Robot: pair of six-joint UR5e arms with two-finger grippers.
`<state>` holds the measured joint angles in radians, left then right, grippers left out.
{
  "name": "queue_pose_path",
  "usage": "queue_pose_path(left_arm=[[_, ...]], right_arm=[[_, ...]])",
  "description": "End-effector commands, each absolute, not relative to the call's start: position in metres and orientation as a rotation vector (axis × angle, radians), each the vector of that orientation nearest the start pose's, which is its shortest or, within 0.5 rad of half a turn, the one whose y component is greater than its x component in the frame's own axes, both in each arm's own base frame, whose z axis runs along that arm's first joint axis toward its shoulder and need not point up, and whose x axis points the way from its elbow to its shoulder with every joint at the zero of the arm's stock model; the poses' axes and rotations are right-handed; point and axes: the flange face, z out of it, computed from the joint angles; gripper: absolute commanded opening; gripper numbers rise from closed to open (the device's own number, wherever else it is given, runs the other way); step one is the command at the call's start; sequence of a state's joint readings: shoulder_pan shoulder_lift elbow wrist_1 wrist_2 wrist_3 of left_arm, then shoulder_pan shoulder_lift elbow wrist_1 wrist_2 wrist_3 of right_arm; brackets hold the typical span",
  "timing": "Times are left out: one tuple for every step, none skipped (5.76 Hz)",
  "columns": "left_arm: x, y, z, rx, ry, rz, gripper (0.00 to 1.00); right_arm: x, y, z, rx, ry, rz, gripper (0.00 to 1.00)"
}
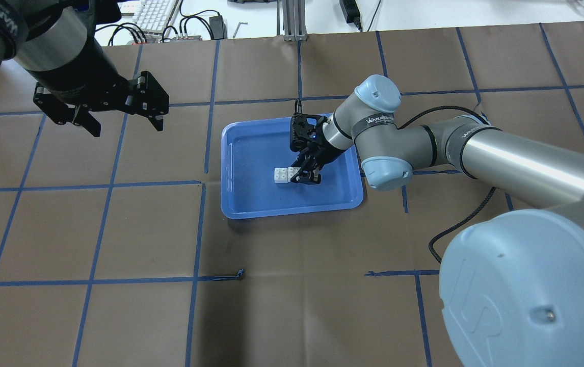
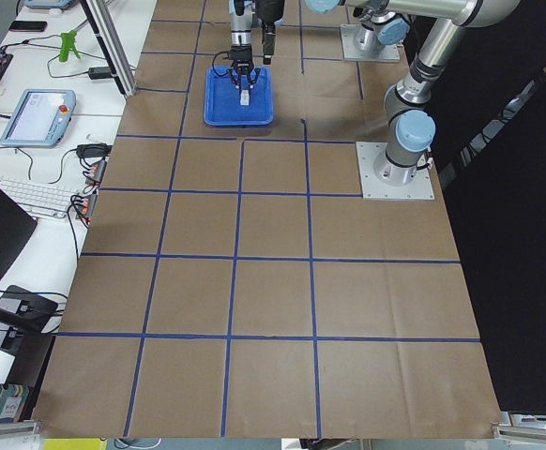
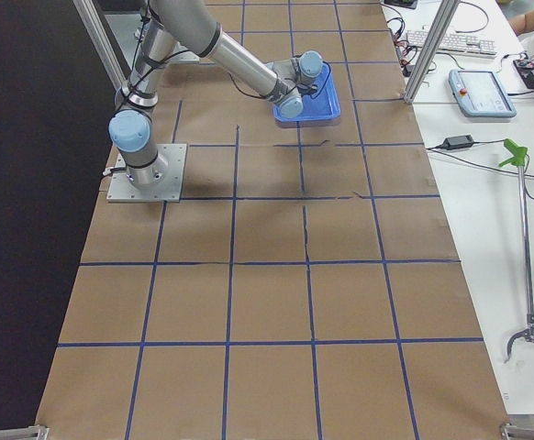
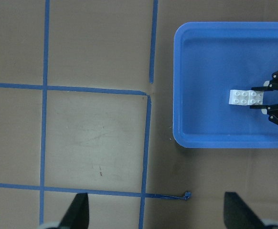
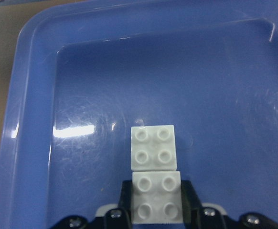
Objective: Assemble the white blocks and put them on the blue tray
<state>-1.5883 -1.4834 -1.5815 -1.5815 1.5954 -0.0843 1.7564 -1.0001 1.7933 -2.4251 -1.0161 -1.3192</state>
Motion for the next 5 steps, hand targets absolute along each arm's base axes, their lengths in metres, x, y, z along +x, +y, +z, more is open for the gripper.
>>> queue_pose_path(left_arm=[[-0.1393, -0.4575, 0.5231, -0.104, 3.117, -0.105, 0.99], [-0.1386, -0.4571, 0.5244, -0.106, 3.117, -0.107, 0.99], [-0.1386, -0.4577, 0.5238, -0.106, 3.117, -0.105, 0.99], [-0.1393, -0.4569, 0.5244, -0.104, 3.117, -0.107, 0.99], [-0.1386, -0.4571, 0.5245, -0.106, 3.117, -0.107, 0.99]], right_arm=[[0.2953, -0.5646, 0.1616, -1.836, 1.928, -0.477, 0.48], [0.2955, -0.5646, 0.1617, -1.835, 1.926, -0.478, 0.48], [0.2955, -0.5646, 0.1617, -1.835, 1.926, -0.478, 0.51], [0.2953, -0.5645, 0.1614, -1.835, 1.928, -0.475, 0.51], [0.2953, -0.5645, 0.1623, -1.834, 1.929, -0.476, 0.52]])
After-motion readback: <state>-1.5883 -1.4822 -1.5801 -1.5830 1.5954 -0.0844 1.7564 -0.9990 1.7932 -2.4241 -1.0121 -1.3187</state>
